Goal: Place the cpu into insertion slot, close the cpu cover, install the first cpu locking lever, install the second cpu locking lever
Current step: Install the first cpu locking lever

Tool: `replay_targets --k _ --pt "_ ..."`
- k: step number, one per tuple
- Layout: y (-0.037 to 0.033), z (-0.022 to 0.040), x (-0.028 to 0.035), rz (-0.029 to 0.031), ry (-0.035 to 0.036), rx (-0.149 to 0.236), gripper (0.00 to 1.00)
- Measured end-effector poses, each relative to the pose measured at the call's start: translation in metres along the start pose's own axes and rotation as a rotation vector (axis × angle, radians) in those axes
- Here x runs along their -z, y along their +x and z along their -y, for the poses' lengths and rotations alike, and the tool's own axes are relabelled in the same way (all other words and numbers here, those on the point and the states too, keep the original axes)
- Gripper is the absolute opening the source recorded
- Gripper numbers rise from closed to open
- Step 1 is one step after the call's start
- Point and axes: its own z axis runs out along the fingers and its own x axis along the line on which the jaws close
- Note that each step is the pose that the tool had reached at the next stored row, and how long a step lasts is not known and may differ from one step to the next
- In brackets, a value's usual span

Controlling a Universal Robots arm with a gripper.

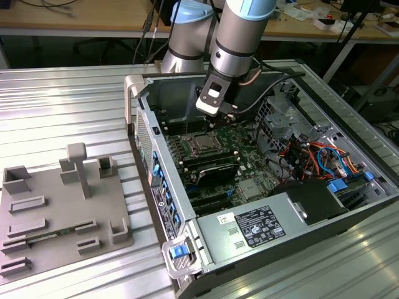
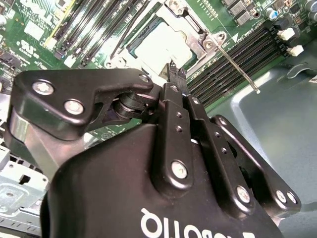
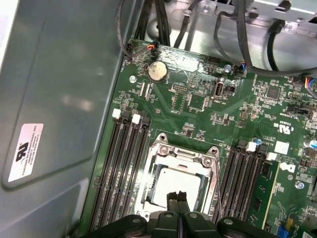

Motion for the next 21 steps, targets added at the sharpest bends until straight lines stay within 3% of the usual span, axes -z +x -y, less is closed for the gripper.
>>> replay_targets --k 3,6,10,18,19,21 --pt "0.0 0.0 0.0 -0.0009 0.0008 0.042 0.11" --pt "0.0 0.0 0.0 -0.0025 0.0021 0.122 0.11" --pt "0.0 0.0 0.0019 -0.003 0.0025 0.144 0.11" --pt "0.0002 -0.0003 0.0153 -0.004 0.0024 0.153 0.11" --pt "0.0003 -0.0003 0.0154 -0.0045 0.0023 0.166 0.11" --pt "0.0003 -0.0003 0.0157 -0.0057 0.0038 0.235 0.11"
